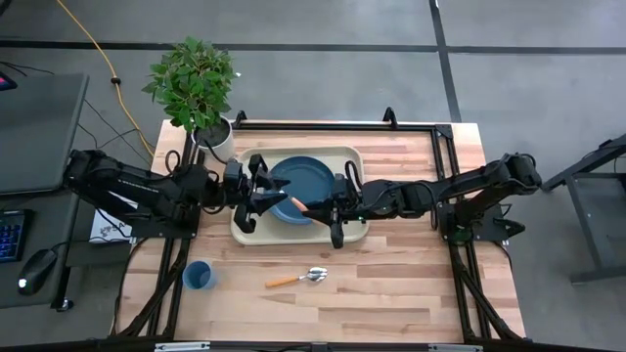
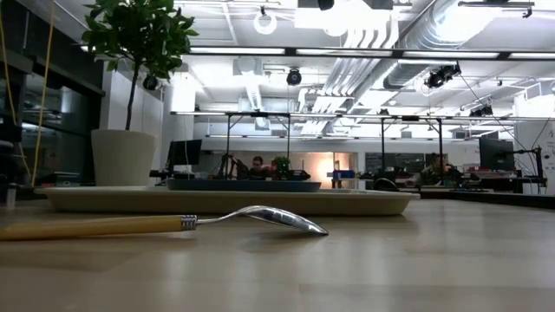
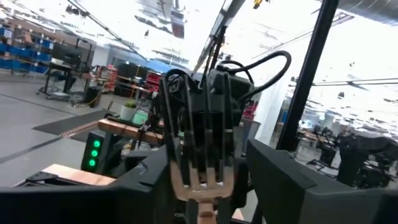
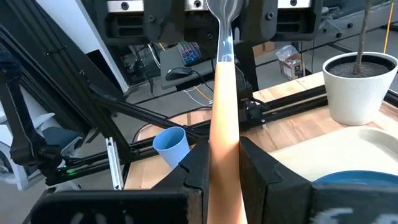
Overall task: Pick and place plate/cup/fork/spoon on tray
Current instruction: Put the fork beside the plate on the serving tray
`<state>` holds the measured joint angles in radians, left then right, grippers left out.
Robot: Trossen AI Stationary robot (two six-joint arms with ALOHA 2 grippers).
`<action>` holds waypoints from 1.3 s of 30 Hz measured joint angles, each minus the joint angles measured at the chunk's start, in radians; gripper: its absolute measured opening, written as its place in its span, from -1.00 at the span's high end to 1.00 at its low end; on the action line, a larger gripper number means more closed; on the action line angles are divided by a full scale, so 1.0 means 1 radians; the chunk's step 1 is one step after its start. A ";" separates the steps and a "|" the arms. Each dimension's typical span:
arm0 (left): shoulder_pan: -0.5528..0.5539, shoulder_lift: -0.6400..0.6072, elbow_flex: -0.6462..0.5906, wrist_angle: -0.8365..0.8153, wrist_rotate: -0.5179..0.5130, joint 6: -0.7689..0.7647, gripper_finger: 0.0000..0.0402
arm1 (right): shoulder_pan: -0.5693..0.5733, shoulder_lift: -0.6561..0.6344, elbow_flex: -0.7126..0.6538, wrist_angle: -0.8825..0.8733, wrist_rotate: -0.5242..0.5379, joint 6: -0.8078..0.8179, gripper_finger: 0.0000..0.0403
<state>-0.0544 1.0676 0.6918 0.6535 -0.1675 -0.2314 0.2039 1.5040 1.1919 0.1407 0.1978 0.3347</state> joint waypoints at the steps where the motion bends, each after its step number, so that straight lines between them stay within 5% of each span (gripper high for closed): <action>1: 0.000 -0.001 0.000 -0.005 0.000 0.000 0.27 | 0.000 0.000 0.000 -0.001 0.000 0.000 0.82; 10: 0.000 -0.006 0.000 -0.010 0.012 0.019 0.68 | 0.000 0.000 0.000 -0.002 -0.005 -0.012 0.82; 18: 0.001 -0.033 0.000 -0.062 0.012 0.025 0.65 | -0.001 -0.004 0.000 -0.003 -0.015 0.005 0.69; 29: 0.023 -0.190 0.000 -0.312 -0.003 0.029 0.66 | -0.037 -0.106 0.002 -0.179 -0.011 0.087 0.08; 39: 0.076 -0.353 0.000 -0.765 -0.001 -0.119 0.67 | -0.080 -0.224 0.002 -0.536 0.085 0.114 0.02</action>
<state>0.0214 0.7141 0.6914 -0.1116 -0.1688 -0.3501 0.1238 1.2804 1.1934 -0.3952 0.2829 0.4489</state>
